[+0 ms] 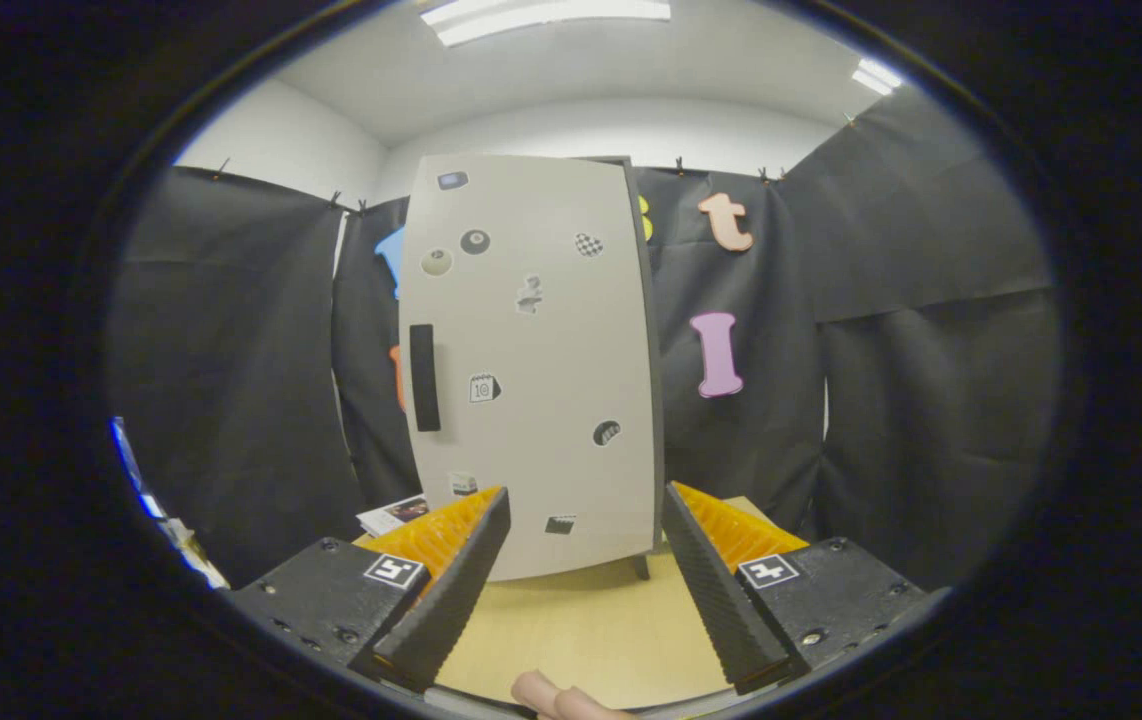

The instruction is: Open the shoe cabinet door, grab the shoes and put them into the shoe cabinet, then close the shoe cabinet door.

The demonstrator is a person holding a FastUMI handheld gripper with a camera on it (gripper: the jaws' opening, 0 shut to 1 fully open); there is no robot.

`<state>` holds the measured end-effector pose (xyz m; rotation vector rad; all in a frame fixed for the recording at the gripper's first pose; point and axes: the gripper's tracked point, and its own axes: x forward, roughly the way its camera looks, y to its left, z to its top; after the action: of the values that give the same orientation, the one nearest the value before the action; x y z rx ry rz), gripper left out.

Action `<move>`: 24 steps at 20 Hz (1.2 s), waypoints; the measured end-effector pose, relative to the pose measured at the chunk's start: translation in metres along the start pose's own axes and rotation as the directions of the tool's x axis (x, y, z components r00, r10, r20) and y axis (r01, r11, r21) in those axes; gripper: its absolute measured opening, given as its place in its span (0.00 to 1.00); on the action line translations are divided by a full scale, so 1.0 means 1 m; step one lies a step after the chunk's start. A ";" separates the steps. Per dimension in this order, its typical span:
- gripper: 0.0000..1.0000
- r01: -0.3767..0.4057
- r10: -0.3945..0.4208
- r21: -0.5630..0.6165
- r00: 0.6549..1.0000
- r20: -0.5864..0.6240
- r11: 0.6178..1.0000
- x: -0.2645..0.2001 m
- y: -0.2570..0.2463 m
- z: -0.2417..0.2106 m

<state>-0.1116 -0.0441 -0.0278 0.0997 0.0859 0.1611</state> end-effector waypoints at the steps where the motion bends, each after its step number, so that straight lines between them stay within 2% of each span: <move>1: 0.99 0.004 -0.004 -0.018 1.000 0.021 1.000 -0.010 -0.005 0.004; 4: 0.99 0.056 -0.053 -0.037 0.997 0.054 0.998 -0.038 -0.027 0.009; 7: 0.99 0.055 -0.053 -0.039 0.997 0.060 0.998 -0.063 -0.038 0.011; 13: 0.99 0.134 -0.127 -0.044 0.982 0.137 0.990 -0.090 -0.066 0.026; 19: 0.99 0.090 -0.085 -0.035 0.990 0.116 0.995 -0.089 -0.057 0.021; 22: 0.99 0.119 -0.114 -0.032 0.985 0.130 0.992 -0.090 -0.063 0.025; 24: 0.99 0.111 -0.104 -0.040 0.985 0.139 0.993 -0.088 -0.057 0.027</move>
<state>-0.1871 -0.1175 0.0001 0.0577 -0.0489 0.0480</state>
